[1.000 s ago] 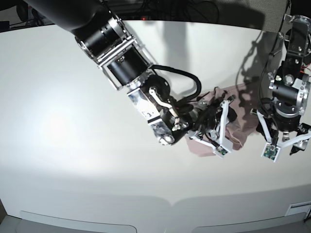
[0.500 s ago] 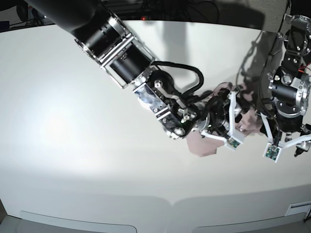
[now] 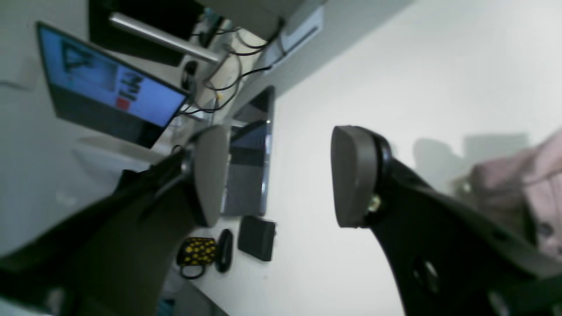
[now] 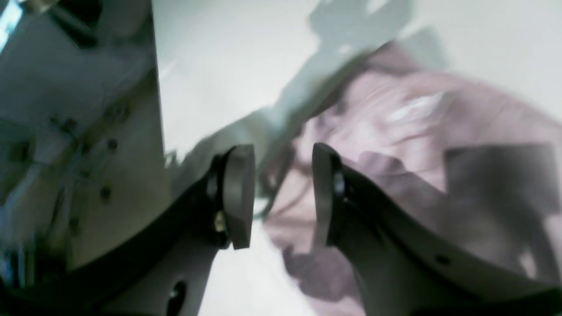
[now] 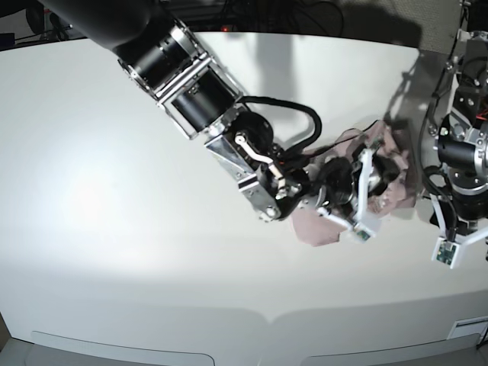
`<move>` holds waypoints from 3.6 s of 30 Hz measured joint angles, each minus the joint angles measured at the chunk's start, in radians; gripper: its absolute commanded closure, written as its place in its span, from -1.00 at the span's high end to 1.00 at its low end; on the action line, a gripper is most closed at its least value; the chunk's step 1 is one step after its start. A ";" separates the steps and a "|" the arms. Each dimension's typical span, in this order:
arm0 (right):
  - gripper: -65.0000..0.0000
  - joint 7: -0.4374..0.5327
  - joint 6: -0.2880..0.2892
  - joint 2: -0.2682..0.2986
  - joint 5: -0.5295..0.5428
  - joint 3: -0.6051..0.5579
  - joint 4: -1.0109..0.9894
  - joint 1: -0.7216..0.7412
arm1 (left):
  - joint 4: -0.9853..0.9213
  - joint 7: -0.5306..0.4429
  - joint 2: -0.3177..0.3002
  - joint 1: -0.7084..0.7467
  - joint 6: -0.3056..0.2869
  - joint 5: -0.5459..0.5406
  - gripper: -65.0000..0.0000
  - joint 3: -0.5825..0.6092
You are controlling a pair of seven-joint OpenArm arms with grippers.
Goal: Fold the T-shirt properly
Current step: 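Lay the folded end onto the bundle and press with both grippers, then tuck and flatten the bundle's edges with both grippers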
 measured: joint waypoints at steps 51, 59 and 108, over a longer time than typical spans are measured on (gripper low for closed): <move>-0.31 0.135 0.003 -0.002 -0.435 0.302 -0.287 0.159 | -0.422 -0.223 0.383 0.150 0.002 -0.510 0.04 -0.012; -0.31 0.160 0.000 -0.002 -0.507 0.302 -0.375 0.161 | -0.424 -0.198 0.383 0.139 -0.002 -0.513 0.04 -0.012; -0.31 -0.422 0.007 0.114 0.046 0.053 -0.182 0.059 | -0.727 -0.394 0.260 -0.078 -0.087 -0.412 0.04 -0.008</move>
